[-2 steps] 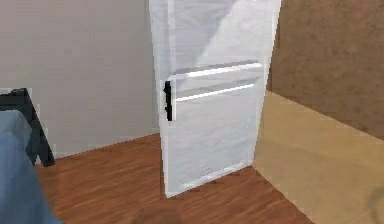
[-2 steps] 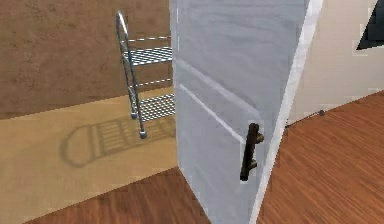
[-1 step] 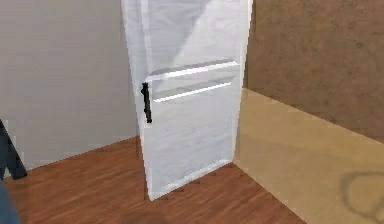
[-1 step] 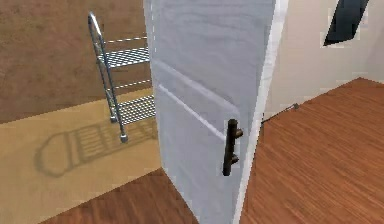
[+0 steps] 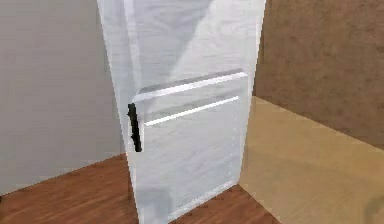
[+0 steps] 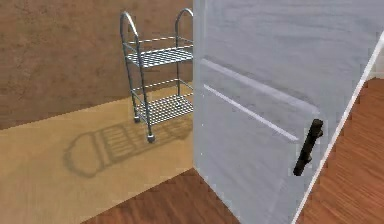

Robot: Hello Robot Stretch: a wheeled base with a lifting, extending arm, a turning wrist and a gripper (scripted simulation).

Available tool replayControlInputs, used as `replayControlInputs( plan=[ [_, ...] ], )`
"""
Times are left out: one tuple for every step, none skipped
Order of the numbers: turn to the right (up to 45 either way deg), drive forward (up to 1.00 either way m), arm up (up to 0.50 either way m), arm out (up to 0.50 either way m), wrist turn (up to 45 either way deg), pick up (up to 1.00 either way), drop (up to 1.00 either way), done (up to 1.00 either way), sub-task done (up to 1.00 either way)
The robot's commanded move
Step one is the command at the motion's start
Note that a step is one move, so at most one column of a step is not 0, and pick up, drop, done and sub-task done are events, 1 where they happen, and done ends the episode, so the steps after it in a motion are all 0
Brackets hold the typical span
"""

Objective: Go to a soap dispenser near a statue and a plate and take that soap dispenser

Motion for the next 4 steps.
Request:
replayControlInputs(
  plan=[
    [45.0,0.0,0.0,0.0,0.0,0.0,0.0,0.0,0.0],
    [3.0,0.0,0.0,0.0,0.0,0.0,0.0,0.0,0.0],
    [0.0,1.0,0.0,0.0,0.0,0.0,0.0,0.0,0.0],
    [3.0,0.0,0.0,0.0,0.0,0.0,0.0,0.0,0.0]
  ],
)
